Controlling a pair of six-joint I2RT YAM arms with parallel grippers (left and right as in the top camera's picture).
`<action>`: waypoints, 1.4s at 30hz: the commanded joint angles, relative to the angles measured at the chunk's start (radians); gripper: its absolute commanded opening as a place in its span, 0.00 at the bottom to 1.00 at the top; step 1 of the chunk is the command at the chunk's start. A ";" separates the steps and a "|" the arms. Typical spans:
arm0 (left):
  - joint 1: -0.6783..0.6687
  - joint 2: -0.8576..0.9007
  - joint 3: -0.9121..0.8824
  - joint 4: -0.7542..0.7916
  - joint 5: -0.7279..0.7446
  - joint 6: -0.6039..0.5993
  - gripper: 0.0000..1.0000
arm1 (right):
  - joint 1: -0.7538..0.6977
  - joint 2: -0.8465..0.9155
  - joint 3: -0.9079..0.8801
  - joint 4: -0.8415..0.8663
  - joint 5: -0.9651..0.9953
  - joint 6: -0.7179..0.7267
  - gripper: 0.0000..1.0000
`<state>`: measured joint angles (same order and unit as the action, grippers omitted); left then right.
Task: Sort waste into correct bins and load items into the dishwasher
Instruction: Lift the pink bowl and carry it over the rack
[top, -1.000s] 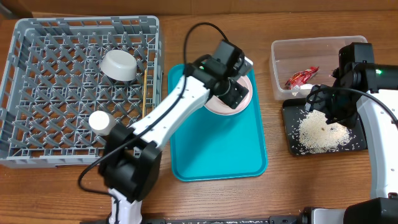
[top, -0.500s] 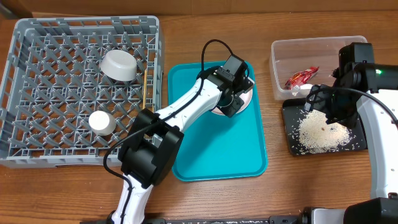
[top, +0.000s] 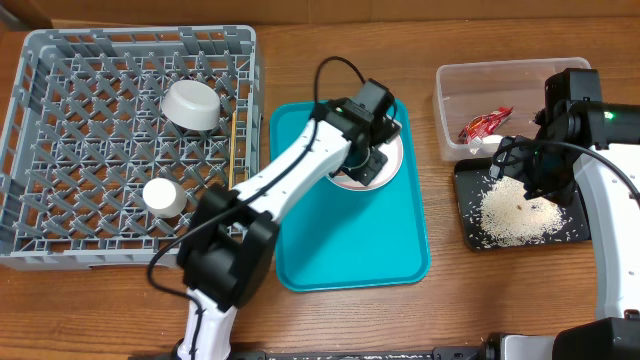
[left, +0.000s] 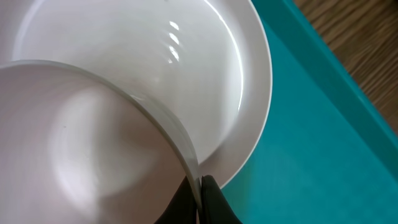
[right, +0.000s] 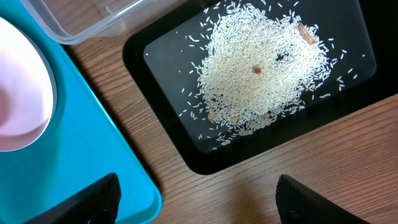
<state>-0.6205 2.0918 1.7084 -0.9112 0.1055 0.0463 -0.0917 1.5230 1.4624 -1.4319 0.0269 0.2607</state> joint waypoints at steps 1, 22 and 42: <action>0.072 -0.156 0.027 -0.024 0.018 -0.133 0.04 | -0.005 -0.008 0.011 0.004 0.010 -0.002 0.82; 0.746 -0.329 0.026 -0.394 0.865 0.220 0.04 | -0.005 -0.008 0.011 0.009 0.010 -0.003 0.83; 0.963 -0.296 -0.212 -0.409 1.087 0.368 0.04 | -0.005 -0.008 0.011 0.008 0.010 -0.002 0.83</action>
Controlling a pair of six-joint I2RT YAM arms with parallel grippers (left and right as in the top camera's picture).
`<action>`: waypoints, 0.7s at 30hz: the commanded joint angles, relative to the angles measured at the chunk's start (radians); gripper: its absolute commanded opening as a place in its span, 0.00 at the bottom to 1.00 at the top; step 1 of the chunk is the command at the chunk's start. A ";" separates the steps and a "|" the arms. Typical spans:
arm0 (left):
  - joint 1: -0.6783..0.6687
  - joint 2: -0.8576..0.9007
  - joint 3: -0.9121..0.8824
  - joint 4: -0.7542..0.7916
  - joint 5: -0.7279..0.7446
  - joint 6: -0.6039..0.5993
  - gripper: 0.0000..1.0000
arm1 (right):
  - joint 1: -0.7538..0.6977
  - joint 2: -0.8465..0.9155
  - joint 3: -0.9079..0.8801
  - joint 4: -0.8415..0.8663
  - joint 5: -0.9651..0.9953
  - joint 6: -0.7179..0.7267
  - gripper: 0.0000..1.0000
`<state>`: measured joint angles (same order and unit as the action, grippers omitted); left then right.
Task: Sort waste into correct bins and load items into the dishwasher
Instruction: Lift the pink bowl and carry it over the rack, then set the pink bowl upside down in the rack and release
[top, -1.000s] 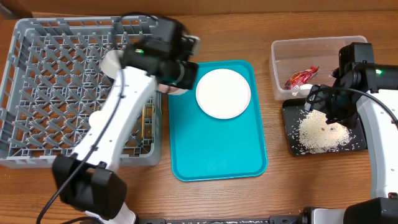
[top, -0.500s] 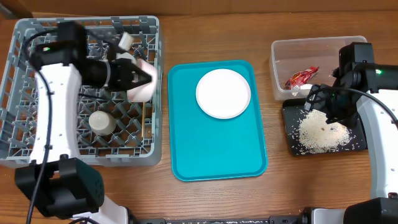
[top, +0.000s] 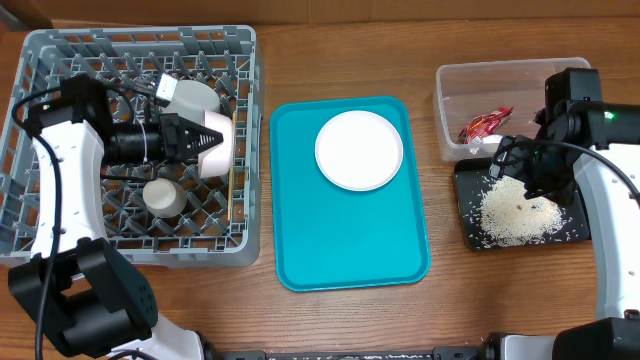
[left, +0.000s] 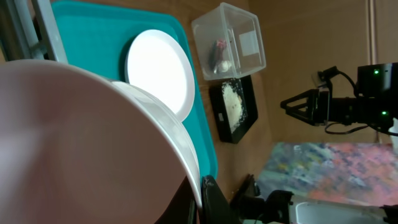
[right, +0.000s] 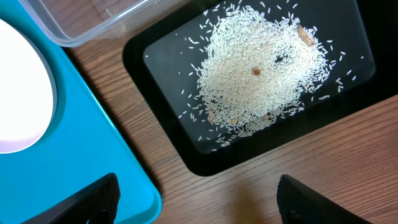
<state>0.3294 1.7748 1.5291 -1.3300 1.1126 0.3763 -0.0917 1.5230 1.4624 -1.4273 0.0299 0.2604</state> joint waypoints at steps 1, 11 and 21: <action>0.015 0.033 -0.037 0.011 0.087 0.046 0.04 | -0.005 -0.008 0.011 0.003 0.006 -0.002 0.83; 0.066 0.242 -0.037 0.048 0.079 0.050 0.04 | -0.005 -0.008 0.011 -0.001 0.006 -0.002 0.83; 0.211 0.282 -0.037 0.056 -0.084 0.042 0.34 | -0.005 -0.008 0.011 0.000 0.006 -0.002 0.83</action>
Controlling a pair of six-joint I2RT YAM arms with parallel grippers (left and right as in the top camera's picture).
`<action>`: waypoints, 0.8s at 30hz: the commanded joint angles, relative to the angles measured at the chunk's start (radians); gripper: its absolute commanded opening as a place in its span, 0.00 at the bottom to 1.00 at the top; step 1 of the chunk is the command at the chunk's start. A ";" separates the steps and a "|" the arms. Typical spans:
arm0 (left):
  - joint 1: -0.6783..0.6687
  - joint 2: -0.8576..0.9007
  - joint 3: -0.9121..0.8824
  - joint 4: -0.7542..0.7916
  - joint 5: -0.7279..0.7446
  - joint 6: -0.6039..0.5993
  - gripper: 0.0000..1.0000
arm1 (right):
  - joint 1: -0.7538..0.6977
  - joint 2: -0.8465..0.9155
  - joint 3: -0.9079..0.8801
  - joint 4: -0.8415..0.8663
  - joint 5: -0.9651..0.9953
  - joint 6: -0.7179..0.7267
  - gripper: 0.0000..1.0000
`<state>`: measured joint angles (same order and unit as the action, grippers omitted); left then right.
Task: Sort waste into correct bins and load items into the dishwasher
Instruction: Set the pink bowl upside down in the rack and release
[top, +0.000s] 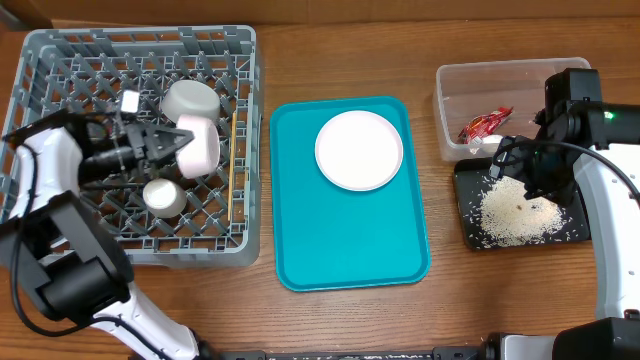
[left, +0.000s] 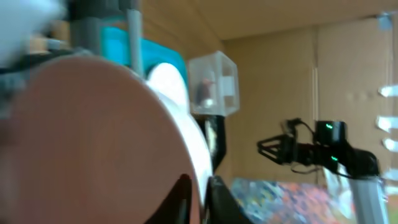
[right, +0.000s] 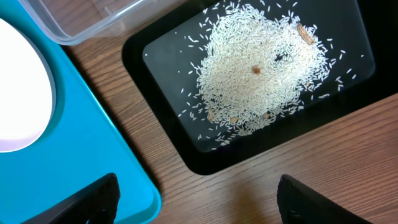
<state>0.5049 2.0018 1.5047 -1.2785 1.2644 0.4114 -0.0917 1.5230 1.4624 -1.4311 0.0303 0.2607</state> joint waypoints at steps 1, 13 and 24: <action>0.043 0.055 -0.013 0.002 -0.241 0.006 0.46 | -0.005 -0.008 0.011 0.004 0.006 -0.002 0.83; 0.098 -0.010 0.132 -0.103 -0.218 -0.003 1.00 | -0.005 -0.008 0.011 0.004 0.006 -0.002 0.83; -0.023 -0.304 0.231 -0.058 -0.509 -0.146 1.00 | -0.005 -0.008 0.011 0.004 0.006 -0.002 0.83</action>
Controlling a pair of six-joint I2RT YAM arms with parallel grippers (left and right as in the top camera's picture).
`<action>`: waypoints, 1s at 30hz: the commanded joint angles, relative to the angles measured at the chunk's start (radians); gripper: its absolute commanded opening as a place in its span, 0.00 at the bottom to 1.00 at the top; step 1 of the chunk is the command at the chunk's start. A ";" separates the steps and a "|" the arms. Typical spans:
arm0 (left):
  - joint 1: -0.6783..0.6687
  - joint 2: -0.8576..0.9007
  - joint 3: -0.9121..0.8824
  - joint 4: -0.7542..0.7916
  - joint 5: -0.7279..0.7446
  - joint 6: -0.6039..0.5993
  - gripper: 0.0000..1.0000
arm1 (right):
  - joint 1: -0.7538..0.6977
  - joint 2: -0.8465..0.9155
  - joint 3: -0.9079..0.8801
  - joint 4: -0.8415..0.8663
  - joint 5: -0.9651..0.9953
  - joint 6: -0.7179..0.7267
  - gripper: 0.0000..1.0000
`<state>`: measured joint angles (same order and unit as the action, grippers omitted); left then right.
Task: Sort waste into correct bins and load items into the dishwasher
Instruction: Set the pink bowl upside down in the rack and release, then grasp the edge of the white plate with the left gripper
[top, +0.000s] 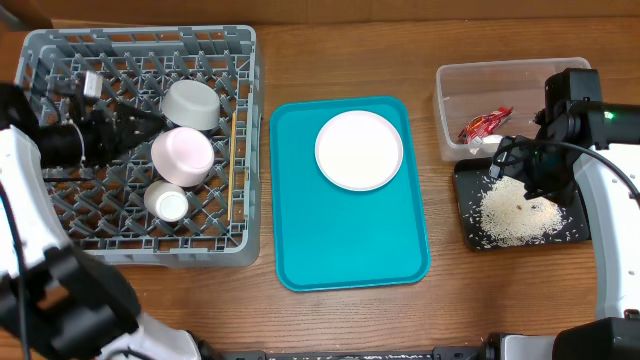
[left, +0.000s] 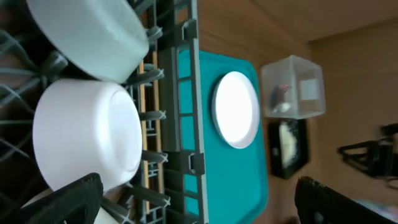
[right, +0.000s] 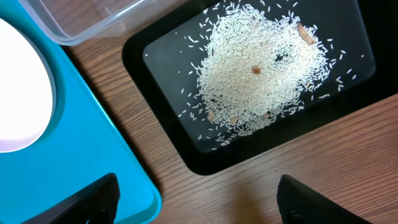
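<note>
A white bowl (top: 182, 155) (left: 87, 140) sits among the pegs of the grey dish rack (top: 60, 250), free of any grip. My left gripper (top: 140, 127) (left: 199, 211) hangs just to its left, open and empty. Behind it lies another white bowl (top: 191, 103), base up, and in front stands a small white cup (top: 166, 205). A white plate (top: 359, 150) (left: 236, 109) rests on the teal tray (top: 350, 250). My right gripper (top: 525, 165) (right: 199, 208) is open over the black tray of rice (right: 261, 74), holding nothing.
A clear plastic tub (top: 500, 80) holding a red wrapper (top: 485, 125) stands behind the black tray. A thin wooden stick (top: 232, 165) lies along the rack's right side. Bare wooden table (right: 280, 180) lies between the teal tray and the black tray.
My left gripper has let go of the bowl and drawn back to the left; the bowl now rests in the rack. The right arm has not moved.
My left gripper was shut on the bowl's rim above the plate on the teal tray. Then it held the bowl over the rack, then lower among the pegs beside the other bowl. Now the bowl sits in the rack and the gripper is open.
</note>
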<state>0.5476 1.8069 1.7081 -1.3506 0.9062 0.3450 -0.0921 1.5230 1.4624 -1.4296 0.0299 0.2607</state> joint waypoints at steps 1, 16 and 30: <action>-0.089 -0.132 0.027 0.023 -0.179 -0.103 1.00 | -0.005 -0.008 0.011 0.003 0.006 -0.002 0.83; -0.837 -0.137 0.027 0.255 -0.656 -0.255 1.00 | -0.005 -0.008 0.011 0.002 0.006 -0.002 0.88; -1.186 0.259 0.027 0.442 -0.734 -0.141 1.00 | -0.005 -0.008 0.011 0.003 0.006 -0.002 0.91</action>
<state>-0.6033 1.9907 1.7229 -0.9279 0.2291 0.1616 -0.0917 1.5230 1.4624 -1.4307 0.0303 0.2607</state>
